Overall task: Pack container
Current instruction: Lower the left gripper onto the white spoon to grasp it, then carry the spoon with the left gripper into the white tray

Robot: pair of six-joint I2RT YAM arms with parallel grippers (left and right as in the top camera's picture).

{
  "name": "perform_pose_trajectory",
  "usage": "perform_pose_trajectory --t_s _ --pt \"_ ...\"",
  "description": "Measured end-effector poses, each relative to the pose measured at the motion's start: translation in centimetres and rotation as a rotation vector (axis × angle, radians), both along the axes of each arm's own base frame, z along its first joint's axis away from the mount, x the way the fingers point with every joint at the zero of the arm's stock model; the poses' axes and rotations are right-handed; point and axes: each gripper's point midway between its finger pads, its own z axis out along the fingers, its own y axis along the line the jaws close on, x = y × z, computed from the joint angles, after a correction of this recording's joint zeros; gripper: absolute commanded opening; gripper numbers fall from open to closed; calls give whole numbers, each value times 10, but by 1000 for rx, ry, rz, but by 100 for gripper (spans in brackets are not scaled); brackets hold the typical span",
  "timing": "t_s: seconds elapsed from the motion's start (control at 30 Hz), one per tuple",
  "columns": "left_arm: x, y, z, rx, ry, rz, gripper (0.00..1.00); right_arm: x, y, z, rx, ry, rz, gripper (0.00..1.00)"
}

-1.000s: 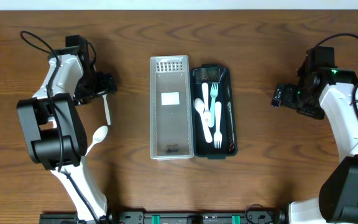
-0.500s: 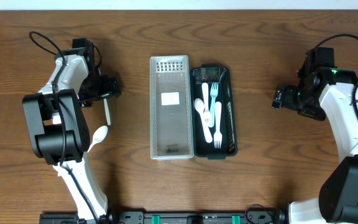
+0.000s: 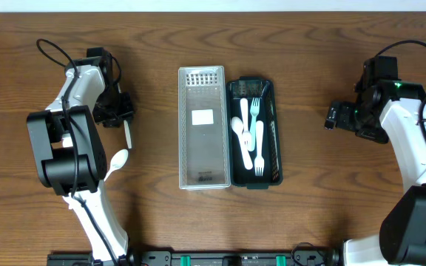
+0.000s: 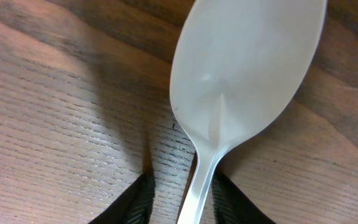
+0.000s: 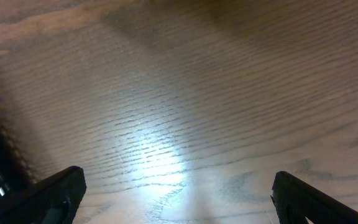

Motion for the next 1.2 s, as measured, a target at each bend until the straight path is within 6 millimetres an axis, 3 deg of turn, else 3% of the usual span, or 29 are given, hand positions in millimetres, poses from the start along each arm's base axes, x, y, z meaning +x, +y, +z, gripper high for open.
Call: perform_pose_trajectory --t_s 0.23,0.57,0.73,0.83,0.9,0.97,1.07,1.13,1.2 --pt "4 1 0 2 -18 0 6 0 0 0 -3 1 0 99" --pt "4 0 0 1 -15 -1 6 0 0 0 -3 0 0 99" --pt "-6 -4 9 -4 24 -9 6 0 0 0 -3 0 0 99" --pt "-5 -14 39 0 -12 -35 6 1 -1 0 -3 -4 0 99" --pt "1 -25 75 7 -90 -65 6 3 -1 0 -3 -11 0 99" --pt "8 -44 124 14 -215 -113 6 4 -1 1 -4 -18 0 99" --pt "3 -90 194 3 -405 -222 6 6 -1 1 -6 -24 -1 99" --pt "-9 -123 226 -21 -490 -308 6 6 -1 1 -6 -25 -1 99" --pt "-21 -155 241 -51 -529 -391 6 6 -1 1 -6 -26 -1 99"
